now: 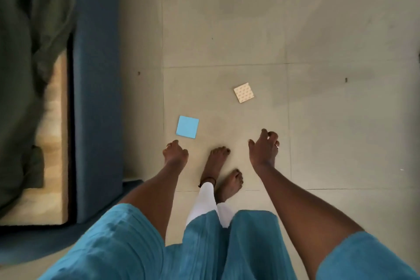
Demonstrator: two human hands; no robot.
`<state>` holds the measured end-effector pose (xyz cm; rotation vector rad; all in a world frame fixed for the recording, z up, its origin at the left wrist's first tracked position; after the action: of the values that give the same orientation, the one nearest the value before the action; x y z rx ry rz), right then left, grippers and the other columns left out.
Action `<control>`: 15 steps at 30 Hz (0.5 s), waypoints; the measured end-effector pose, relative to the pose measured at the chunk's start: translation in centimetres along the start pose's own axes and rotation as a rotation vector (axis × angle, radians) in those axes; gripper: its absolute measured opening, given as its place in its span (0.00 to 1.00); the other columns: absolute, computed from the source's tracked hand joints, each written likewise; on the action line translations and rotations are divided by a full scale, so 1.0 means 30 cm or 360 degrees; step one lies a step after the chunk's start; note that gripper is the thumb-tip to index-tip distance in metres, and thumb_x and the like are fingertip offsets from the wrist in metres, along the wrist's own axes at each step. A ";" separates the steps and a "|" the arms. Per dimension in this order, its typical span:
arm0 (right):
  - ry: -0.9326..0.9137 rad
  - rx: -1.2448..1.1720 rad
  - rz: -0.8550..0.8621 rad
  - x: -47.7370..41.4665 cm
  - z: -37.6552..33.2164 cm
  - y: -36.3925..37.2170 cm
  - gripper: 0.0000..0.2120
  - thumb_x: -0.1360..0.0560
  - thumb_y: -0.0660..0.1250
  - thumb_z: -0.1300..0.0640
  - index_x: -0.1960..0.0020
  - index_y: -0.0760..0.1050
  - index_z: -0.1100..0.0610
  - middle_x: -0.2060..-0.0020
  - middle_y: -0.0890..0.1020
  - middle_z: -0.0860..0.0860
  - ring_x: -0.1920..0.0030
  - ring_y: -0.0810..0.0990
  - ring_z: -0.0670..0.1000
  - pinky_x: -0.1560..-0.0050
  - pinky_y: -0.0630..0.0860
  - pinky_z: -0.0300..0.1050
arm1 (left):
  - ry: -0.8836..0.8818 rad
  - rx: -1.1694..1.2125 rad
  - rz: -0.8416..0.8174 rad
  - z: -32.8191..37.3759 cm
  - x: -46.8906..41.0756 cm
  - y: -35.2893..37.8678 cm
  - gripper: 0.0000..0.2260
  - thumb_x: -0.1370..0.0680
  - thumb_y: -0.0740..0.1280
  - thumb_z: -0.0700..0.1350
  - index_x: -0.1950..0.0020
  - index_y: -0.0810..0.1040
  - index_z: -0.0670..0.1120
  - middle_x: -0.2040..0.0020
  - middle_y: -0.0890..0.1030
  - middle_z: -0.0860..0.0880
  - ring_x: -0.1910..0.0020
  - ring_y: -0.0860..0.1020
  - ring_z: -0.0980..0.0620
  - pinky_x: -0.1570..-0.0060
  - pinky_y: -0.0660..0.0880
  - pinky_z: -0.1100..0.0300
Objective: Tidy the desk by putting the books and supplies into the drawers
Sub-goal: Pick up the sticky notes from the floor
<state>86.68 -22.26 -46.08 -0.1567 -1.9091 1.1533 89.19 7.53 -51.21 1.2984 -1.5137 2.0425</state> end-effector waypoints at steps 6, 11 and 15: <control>-0.0053 -0.0067 -0.0054 -0.482 -0.032 0.250 0.17 0.21 0.61 0.56 0.36 0.71 0.65 0.37 0.71 0.62 0.37 0.71 0.62 0.37 0.67 0.51 | -0.0172 0.0199 0.0039 -0.008 -0.408 0.210 0.26 0.21 0.63 0.42 0.26 0.59 0.37 0.28 0.65 0.38 0.28 0.64 0.43 0.31 0.60 0.56; -0.0105 -0.0024 -0.0007 -0.829 -0.105 0.403 0.18 0.22 0.62 0.53 0.41 0.76 0.66 0.41 0.76 0.61 0.38 0.73 0.60 0.43 0.72 0.49 | -0.0336 0.0469 0.0193 0.004 -0.670 0.347 0.38 0.28 0.73 0.47 0.26 0.57 0.37 0.27 0.61 0.41 0.28 0.63 0.43 0.31 0.61 0.54; -0.0035 -0.0140 0.0020 -1.013 -0.124 0.503 0.26 0.27 0.69 0.51 0.35 0.69 0.65 0.35 0.68 0.60 0.33 0.67 0.59 0.37 0.68 0.50 | -0.0473 0.0664 0.0276 -0.013 -0.781 0.428 0.43 0.33 0.77 0.48 0.26 0.56 0.41 0.27 0.58 0.45 0.28 0.60 0.42 0.32 0.63 0.50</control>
<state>103.24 -26.62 -75.61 -0.2048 -1.9818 1.0838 93.31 8.96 -77.58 1.7454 -1.4008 2.4620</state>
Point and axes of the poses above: each hand's wrist, its own x-axis away from the middle knuckle, its own y-axis out of the palm, z = x × y, the point moved 10 cm from there along -x, towards the middle knuckle
